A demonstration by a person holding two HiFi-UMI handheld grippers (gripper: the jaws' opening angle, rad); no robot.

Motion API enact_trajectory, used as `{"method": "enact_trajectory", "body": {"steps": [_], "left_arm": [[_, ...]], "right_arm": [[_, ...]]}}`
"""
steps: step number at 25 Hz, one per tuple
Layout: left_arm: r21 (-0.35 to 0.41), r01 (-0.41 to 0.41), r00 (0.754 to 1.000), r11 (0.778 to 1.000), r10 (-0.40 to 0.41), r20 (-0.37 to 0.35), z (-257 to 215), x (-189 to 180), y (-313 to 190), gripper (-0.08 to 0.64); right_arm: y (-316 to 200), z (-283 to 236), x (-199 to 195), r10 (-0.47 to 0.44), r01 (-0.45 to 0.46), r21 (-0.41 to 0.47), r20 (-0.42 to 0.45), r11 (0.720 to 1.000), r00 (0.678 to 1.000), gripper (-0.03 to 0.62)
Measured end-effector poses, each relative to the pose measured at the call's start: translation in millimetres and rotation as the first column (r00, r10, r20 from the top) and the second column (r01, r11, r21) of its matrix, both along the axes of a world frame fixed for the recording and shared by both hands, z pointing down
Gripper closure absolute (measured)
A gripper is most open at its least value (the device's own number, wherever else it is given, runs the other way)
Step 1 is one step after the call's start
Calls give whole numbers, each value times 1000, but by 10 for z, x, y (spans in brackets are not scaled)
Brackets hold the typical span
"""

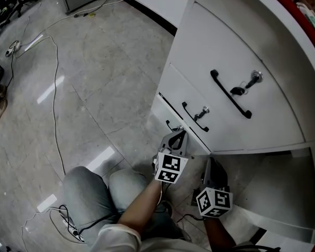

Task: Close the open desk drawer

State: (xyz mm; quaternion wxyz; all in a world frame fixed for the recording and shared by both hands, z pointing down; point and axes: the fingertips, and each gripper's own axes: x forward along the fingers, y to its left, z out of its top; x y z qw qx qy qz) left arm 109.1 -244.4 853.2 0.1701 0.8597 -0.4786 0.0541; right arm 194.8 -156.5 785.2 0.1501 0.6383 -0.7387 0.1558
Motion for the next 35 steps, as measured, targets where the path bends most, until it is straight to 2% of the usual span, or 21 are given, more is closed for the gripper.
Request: {"method": "enact_trajectory", "body": {"steps": [6, 23, 35], "left_arm": [[-3, -2, 1000, 1000, 2, -9, 34, 34, 1, 551], [-57, 11, 1000, 998, -9, 27, 102, 48, -28, 551], [-67, 20, 1000, 998, -20, -5, 98, 78, -64, 551]], "right_arm": [[-3, -7, 2, -4, 4, 1, 1, 1000, 1000, 594], [38, 4, -79, -26, 26, 2, -2, 1000, 1000, 594], [18, 19, -88, -29, 29, -3, -3, 1000, 1000, 594]]}}
